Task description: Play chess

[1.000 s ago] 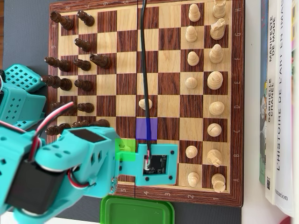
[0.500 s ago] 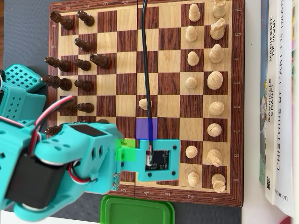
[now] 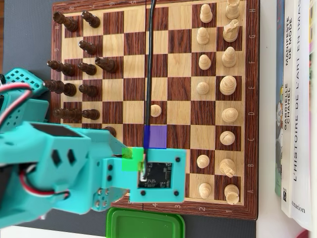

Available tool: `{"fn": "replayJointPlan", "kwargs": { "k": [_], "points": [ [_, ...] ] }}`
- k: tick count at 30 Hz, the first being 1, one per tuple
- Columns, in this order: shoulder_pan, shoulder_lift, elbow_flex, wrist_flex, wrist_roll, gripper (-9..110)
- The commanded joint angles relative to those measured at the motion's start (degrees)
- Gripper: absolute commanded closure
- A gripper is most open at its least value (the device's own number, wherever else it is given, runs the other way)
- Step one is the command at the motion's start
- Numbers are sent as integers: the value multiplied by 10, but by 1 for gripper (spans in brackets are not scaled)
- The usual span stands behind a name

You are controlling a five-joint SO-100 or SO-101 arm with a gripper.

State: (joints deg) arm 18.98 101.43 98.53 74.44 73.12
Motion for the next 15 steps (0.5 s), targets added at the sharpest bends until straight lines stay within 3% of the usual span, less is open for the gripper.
{"fn": "replayJointPlan", "kwargs": {
  "k": [1,15],
  "points": [
    [3,61,-11,-2,1,83],
    [-56,360,175,-8,3,83]
  ]
}}
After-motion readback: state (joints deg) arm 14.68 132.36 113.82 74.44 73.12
